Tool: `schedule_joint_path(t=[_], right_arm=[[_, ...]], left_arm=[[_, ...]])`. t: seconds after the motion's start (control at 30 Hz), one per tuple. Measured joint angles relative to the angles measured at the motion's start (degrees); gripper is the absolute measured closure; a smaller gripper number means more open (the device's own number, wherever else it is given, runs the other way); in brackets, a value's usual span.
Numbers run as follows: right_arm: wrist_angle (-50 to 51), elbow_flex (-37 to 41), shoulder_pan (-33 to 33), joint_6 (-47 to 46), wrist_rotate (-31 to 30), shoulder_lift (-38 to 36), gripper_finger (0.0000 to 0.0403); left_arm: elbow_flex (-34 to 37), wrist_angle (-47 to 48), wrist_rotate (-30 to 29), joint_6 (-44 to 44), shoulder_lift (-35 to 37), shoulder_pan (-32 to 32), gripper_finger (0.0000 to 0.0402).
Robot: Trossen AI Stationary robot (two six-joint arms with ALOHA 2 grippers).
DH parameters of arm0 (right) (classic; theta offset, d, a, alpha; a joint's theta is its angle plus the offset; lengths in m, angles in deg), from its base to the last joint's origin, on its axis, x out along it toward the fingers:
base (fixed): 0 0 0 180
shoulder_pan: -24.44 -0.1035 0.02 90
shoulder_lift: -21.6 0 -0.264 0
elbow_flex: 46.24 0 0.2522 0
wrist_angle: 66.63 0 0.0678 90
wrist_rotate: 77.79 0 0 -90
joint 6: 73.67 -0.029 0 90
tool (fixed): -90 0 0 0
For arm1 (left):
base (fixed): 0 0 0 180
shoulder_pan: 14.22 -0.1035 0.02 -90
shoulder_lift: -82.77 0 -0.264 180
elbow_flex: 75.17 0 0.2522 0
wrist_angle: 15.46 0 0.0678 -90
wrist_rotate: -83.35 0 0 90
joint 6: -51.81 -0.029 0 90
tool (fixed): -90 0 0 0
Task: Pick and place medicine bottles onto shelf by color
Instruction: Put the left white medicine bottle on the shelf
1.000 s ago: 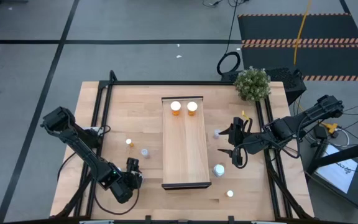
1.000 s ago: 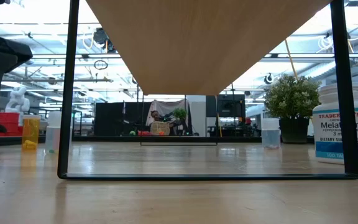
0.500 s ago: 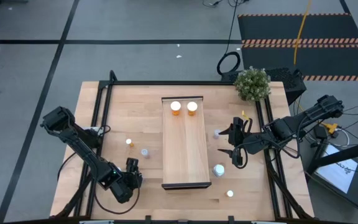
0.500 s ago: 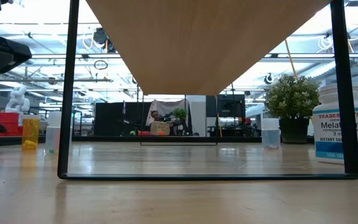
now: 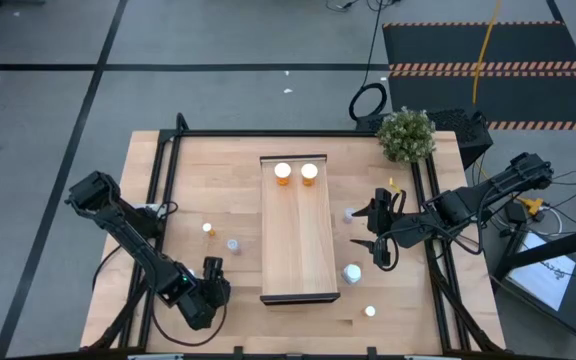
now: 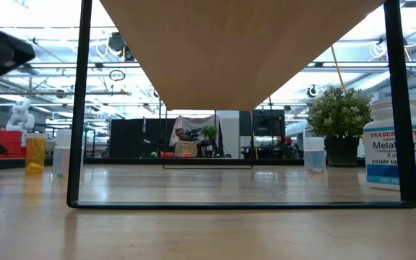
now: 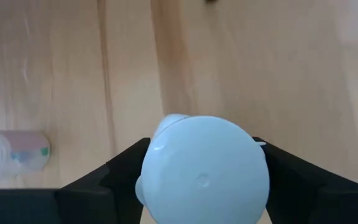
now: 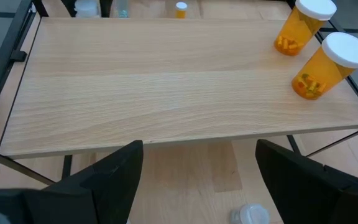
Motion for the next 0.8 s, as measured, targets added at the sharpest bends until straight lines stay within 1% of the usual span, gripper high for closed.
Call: schedule_joint_path(t=[0.17,0.27,0.4,0.63,0.8], right_arm=[[0.00,0.00,0.00,0.00,0.00,0.00,0.0094],[0.00,0.00,0.00,0.00,-0.01,0.00,0.0094],[0.00,0.00,0.00,0.00,-0.02,0.00,0.0094],[-0.01,0.00,0.00,0.44,-0.02,0.00,0.0094],[0.00,0.00,0.00,0.74,-0.05,0.01,0.0094]], left_arm=[[-3.47,0.94,-0.01,1.24,0.35,-0.79,0.0140],[-6.65,2.77,-0.01,1.33,0.46,-1.31,0.0143],[-12.01,9.40,-0.02,1.43,0.46,-1.68,0.0150],[-23.22,21.64,-0.75,0.48,0.57,-3.45,0.0145],[-30.32,26.76,-3.72,-2.25,0.59,-6.45,0.0147]])
